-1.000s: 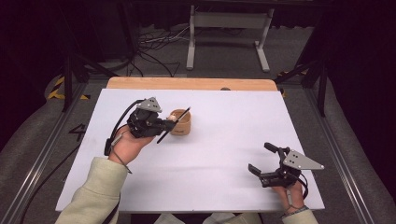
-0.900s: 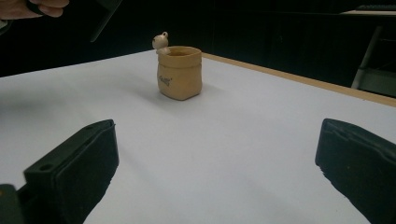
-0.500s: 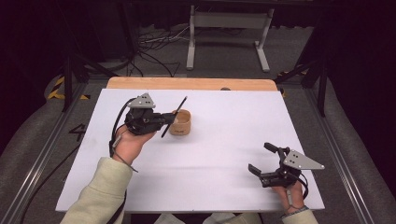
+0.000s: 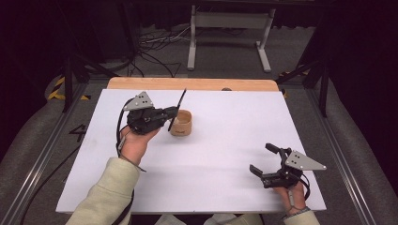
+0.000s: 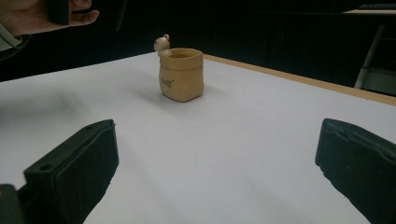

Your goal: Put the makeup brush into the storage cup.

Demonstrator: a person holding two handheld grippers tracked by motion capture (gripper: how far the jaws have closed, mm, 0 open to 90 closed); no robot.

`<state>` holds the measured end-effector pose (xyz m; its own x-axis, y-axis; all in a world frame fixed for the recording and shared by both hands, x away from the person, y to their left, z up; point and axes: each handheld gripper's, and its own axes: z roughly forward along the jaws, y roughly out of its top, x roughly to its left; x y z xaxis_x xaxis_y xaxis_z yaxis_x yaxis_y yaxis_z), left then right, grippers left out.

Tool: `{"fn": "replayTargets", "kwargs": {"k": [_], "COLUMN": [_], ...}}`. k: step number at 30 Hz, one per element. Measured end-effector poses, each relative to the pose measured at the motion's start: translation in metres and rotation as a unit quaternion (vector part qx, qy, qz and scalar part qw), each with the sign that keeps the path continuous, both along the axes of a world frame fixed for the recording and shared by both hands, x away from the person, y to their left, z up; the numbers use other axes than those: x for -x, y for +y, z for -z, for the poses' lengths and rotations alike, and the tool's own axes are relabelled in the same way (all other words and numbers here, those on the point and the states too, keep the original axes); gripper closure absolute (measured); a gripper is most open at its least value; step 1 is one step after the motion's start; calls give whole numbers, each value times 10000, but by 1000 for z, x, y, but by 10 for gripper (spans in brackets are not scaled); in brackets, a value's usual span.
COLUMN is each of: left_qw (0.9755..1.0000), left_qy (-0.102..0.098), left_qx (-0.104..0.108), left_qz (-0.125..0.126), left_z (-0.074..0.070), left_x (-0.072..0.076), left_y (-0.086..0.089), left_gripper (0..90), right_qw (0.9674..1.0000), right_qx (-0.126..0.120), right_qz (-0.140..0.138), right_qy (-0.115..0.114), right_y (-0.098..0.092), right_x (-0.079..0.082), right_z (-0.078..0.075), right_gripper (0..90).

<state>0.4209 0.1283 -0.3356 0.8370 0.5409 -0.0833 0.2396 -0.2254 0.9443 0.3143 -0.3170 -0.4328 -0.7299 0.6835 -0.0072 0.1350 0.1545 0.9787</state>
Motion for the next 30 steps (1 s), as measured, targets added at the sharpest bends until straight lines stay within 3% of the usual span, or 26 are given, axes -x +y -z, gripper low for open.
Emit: {"fn": "replayTargets", "kwargs": {"k": [7,10,19,23,30], "left_qw": [9989,9985,9979,9965,9944], "left_qy": [-158,-246,-228,-117,-246], "left_qx": [416,452,485,649,633], "left_qz": [-153,-193,-362,-520,-811], "left_z": [5,5,4,6,10], "left_x": [-4,-7,-17,-24,-31], "left_y": [-4,-7,-15,-21,-31], "left_gripper": [834,834,834,833,833], "right_qw": [10000,10000,10000,9999,9999], "right_qx": [-24,-34,-25,-57,-70], "right_qz": [5,5,7,10,36], "right_qy": [-4,-7,-38,-85,-108], "right_y": [-1,-1,-1,-2,-5], "right_x": [0,1,0,2,4], "right_z": [0,0,-2,-4,-5], "right_gripper": [0,0,0,0,0]}}
